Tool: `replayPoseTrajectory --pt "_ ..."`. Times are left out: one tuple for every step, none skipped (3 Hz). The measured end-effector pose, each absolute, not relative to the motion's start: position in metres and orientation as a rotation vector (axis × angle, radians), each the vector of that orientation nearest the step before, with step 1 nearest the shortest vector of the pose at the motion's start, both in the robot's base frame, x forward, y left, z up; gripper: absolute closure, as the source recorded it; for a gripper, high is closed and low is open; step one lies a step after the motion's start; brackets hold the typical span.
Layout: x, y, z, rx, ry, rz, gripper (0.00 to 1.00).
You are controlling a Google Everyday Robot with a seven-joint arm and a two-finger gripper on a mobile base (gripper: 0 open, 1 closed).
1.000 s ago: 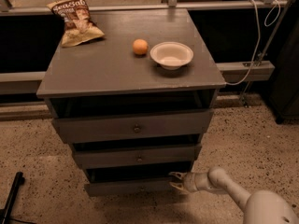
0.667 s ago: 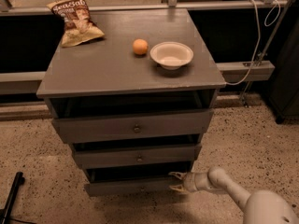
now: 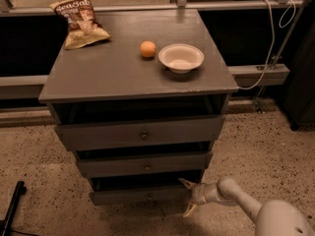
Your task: Open bottom drawer
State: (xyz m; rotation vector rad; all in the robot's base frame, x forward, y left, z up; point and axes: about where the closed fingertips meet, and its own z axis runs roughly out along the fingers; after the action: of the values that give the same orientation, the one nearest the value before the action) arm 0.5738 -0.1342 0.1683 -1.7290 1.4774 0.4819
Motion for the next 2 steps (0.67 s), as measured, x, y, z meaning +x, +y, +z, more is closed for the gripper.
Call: replayPoseTrajectory --pt "0.572 -0.120 0.176 -1.791 1.435 0.448 0.00" --pt "0.570 -0.108 0.186 -1.868 1.403 0.389 0.00"
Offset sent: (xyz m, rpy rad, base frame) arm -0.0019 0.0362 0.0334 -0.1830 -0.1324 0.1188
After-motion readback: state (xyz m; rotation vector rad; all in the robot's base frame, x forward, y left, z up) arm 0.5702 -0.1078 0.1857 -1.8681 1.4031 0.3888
